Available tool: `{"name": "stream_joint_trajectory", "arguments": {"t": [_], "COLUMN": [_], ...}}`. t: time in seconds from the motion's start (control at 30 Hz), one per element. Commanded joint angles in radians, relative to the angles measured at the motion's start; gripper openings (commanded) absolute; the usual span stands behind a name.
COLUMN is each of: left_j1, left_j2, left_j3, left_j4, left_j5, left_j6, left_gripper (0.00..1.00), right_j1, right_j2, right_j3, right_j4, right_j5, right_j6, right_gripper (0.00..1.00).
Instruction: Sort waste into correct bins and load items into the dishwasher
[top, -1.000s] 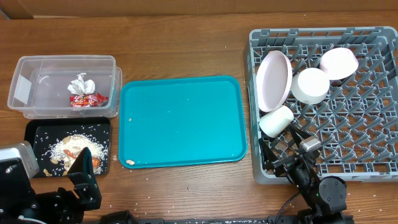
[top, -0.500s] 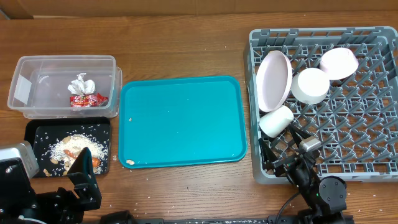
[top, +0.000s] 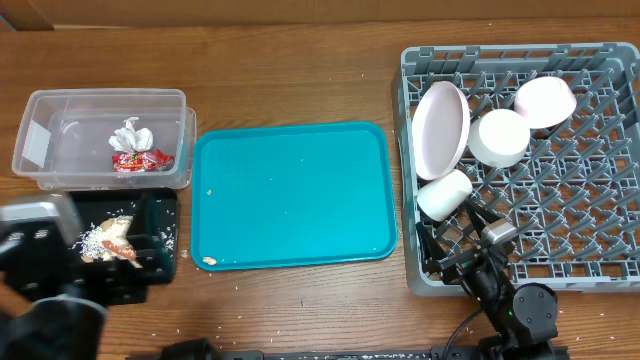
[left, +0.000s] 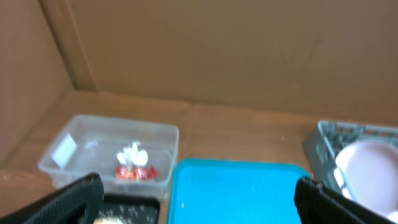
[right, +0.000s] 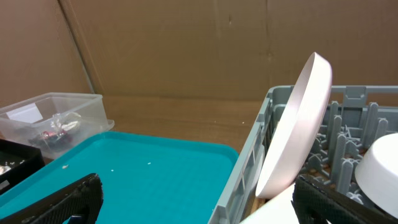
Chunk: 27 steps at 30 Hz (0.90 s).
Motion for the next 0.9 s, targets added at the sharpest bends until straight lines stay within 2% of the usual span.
{"name": "stream_joint_trajectory", "arguments": {"t": [0.0,0.37,0.6,0.87], "left_j1": [-0.016,-0.087,-0.087,-0.093], "left_j2": [-0.141,-0.592,-0.75,-0.758], "left_j3": [-0.283,-1.023,-1.275,-1.463], "left_j4": [0.104,0.5,0.588,0.723], "left_j5": [0.043,0.087,0.082,0.082], "left_j6": [0.023,0.021,0.019,0.019], "left_gripper": [1.0,1.0,1.0,1.0], "right_j1": [0.004,0.004,0.004,0.004], "right_j2": [-0.013,-0.013,-0.013,-0.013], "right_j3": [-0.011,-0.011,-0.011,-0.011], "right_j4": [0.006,0.006,0.006,0.006], "right_j5": [-0.005,-0.005,-0.005,-0.005], "right_j6": [-0.001,-0.001,-0.001,-0.001], "right_gripper": [1.0,1.0,1.0,1.0]}}
